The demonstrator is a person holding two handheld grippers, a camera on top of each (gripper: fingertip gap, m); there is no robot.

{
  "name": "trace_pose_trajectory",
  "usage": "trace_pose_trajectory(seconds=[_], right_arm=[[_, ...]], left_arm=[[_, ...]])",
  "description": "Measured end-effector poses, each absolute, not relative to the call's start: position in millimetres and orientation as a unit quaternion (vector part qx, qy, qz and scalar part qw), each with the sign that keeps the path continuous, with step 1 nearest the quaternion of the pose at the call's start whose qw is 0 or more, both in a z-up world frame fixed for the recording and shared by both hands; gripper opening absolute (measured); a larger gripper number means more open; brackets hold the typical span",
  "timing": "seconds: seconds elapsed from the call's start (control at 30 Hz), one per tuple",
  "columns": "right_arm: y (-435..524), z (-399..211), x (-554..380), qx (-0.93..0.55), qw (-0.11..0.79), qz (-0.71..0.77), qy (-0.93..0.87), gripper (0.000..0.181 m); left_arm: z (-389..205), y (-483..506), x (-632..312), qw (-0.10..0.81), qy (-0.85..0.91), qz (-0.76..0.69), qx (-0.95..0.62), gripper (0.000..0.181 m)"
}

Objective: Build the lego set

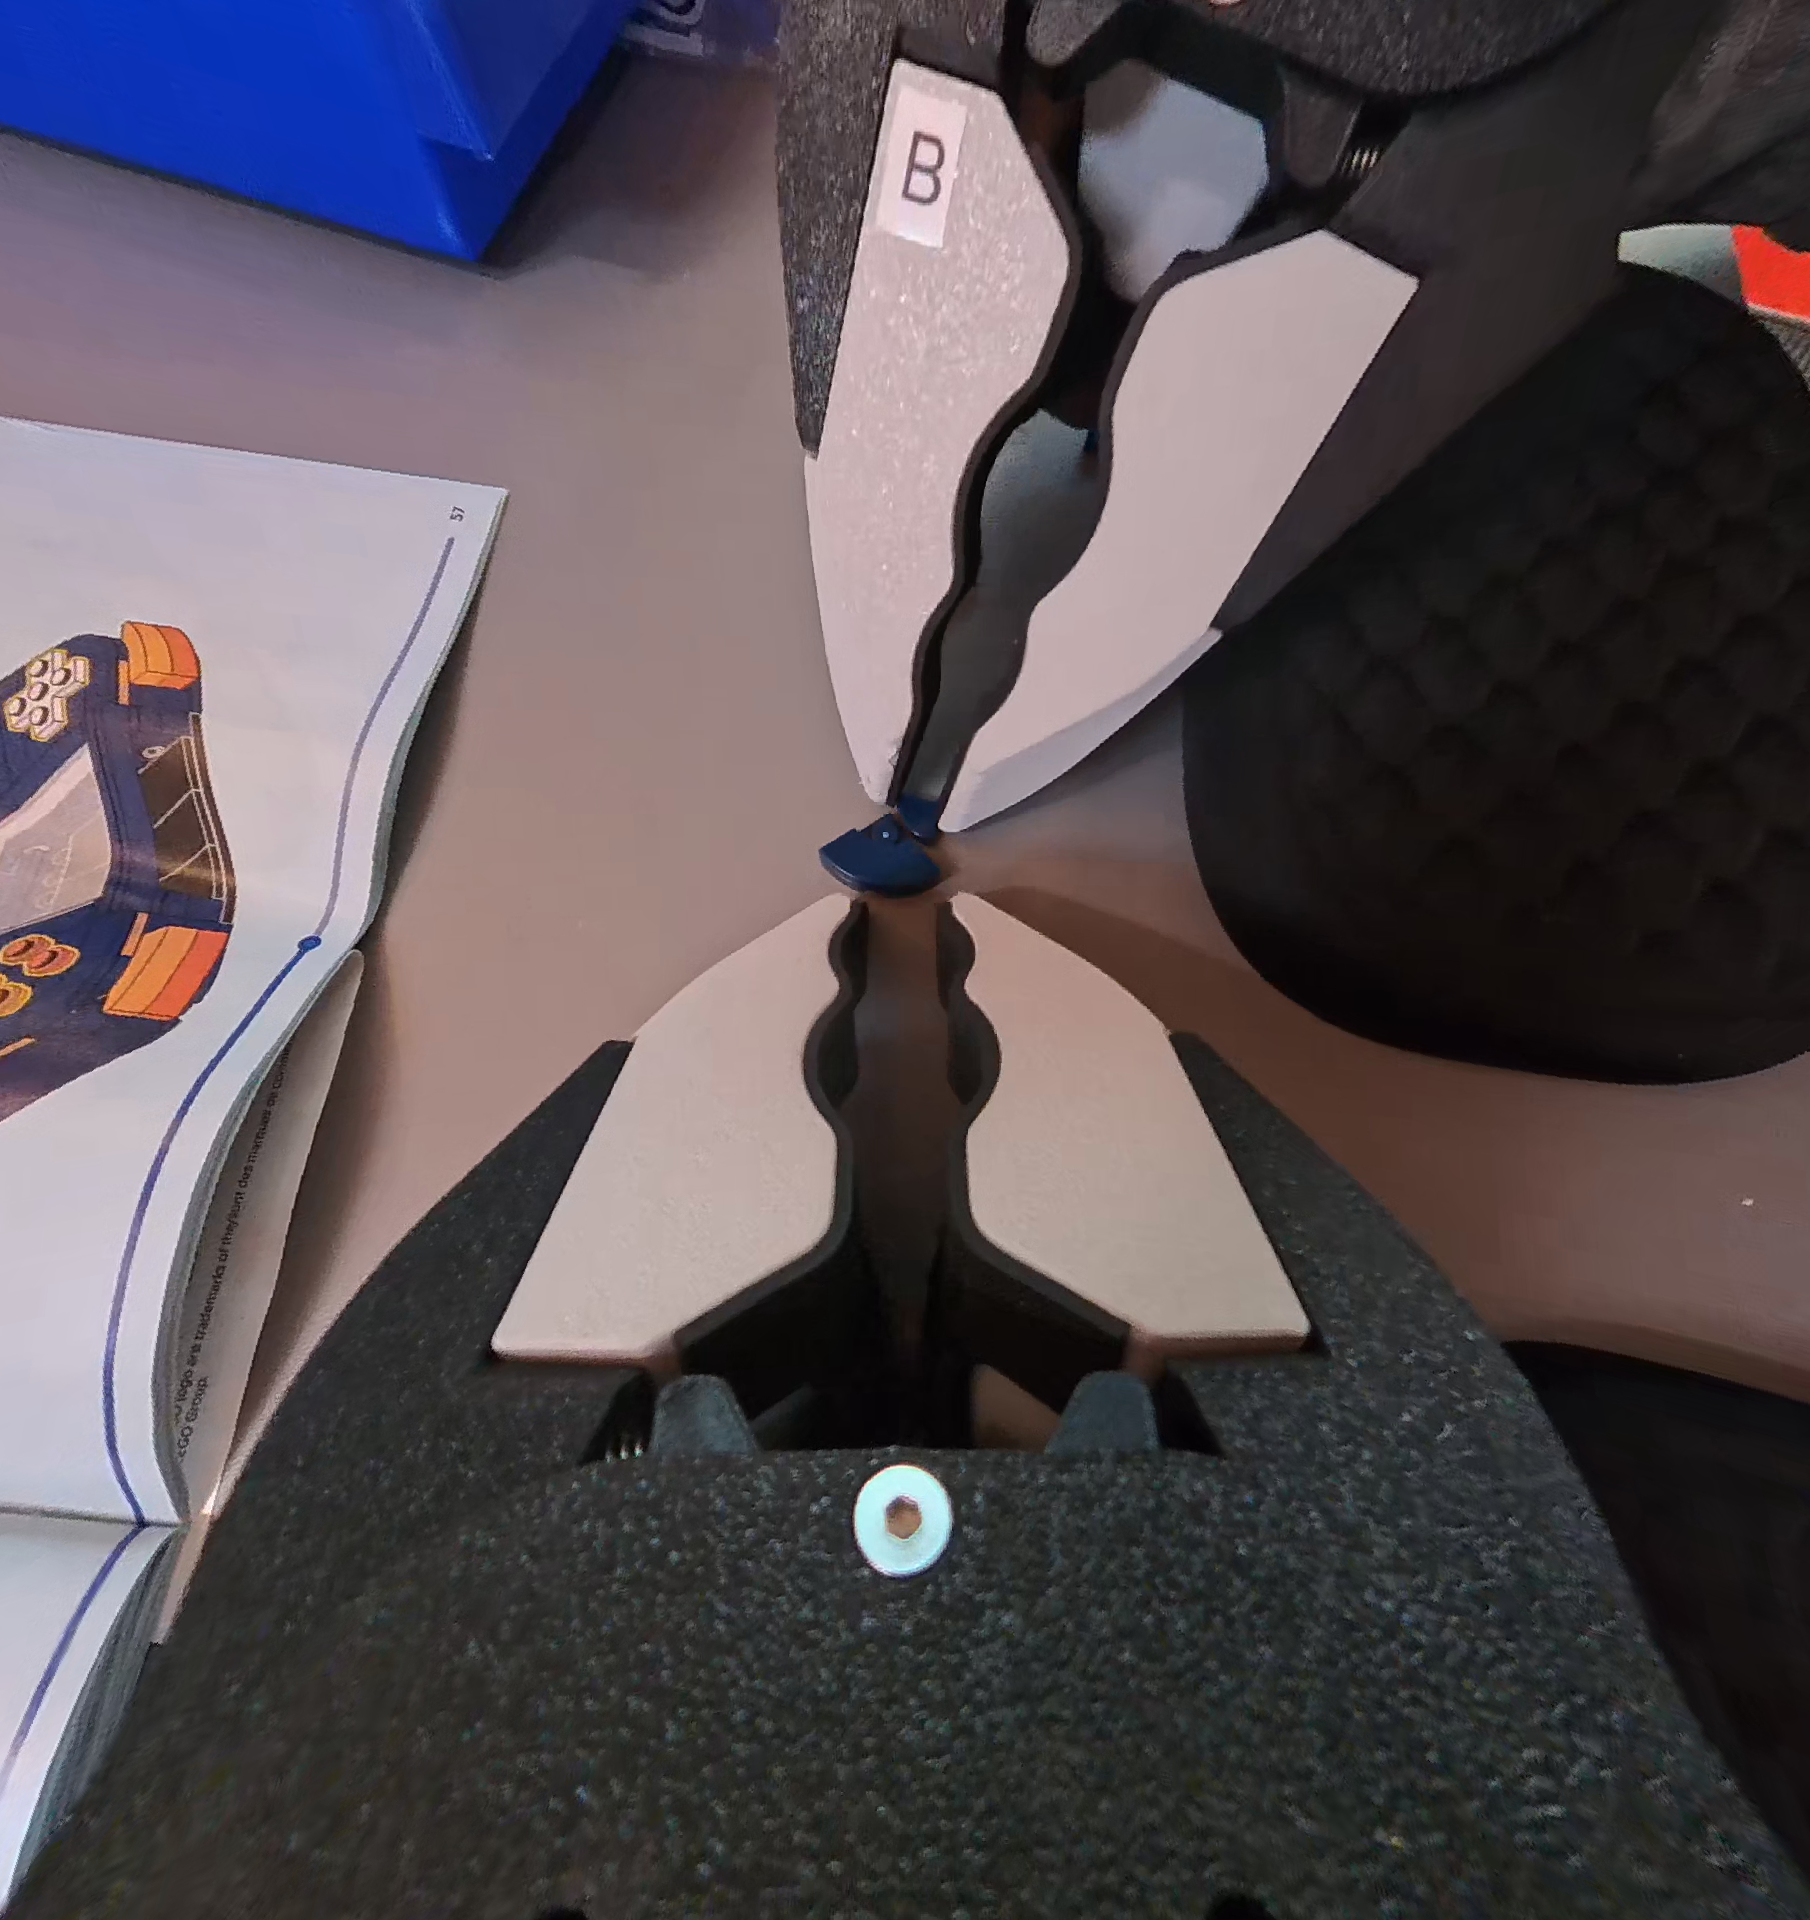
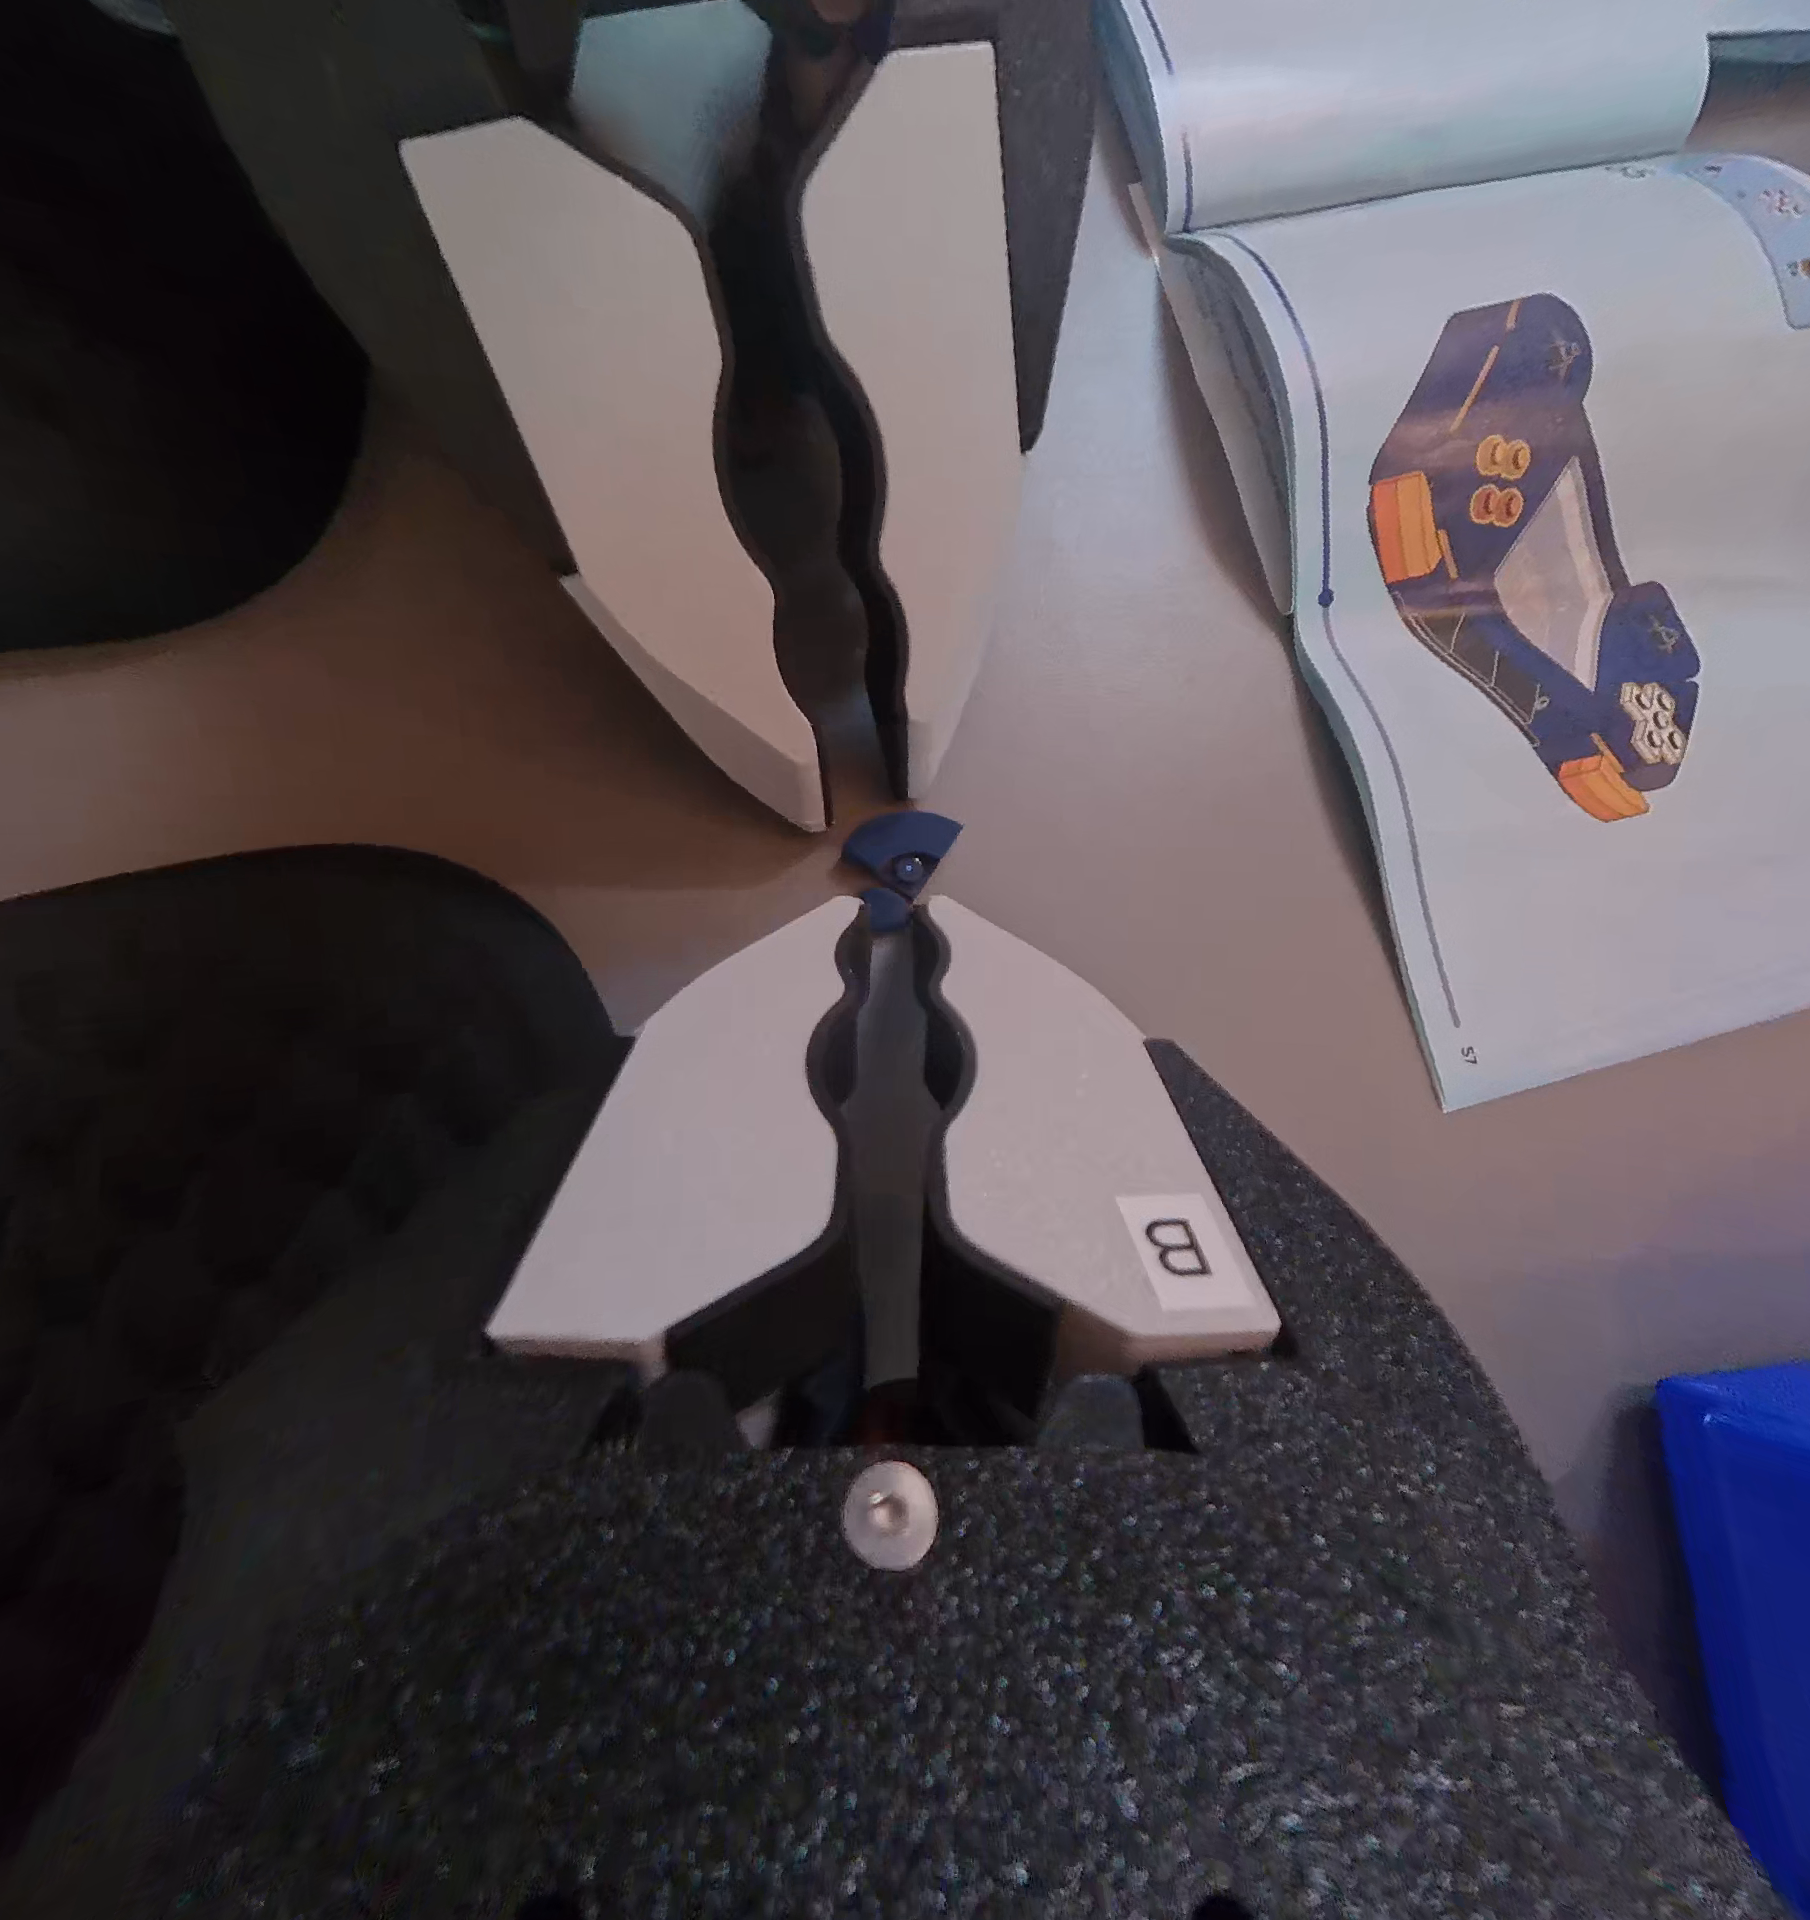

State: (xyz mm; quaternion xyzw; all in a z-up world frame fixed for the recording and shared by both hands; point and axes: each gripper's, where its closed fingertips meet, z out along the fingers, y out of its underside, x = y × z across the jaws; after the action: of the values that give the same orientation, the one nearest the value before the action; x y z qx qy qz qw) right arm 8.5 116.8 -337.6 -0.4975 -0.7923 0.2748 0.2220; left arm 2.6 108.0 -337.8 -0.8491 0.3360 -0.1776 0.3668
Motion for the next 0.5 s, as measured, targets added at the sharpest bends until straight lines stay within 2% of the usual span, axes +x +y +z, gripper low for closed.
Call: trace_pose_trajectory(seconds=[0.27, 0.5], right_arm=[[120, -332, 11, -0.455, 0.208, 0.312, -0.808, 0.006], [116, -331, 7, -0.339, 0.204, 0.329, -0.857, 0.007]], left_arm=[[-337, 107, 3, 0.364, 0.334, -0.186, -0.85, 0.014], [-337, 106, 5, 0.357, 0.339, -0.201, -0.847, 0.013]])
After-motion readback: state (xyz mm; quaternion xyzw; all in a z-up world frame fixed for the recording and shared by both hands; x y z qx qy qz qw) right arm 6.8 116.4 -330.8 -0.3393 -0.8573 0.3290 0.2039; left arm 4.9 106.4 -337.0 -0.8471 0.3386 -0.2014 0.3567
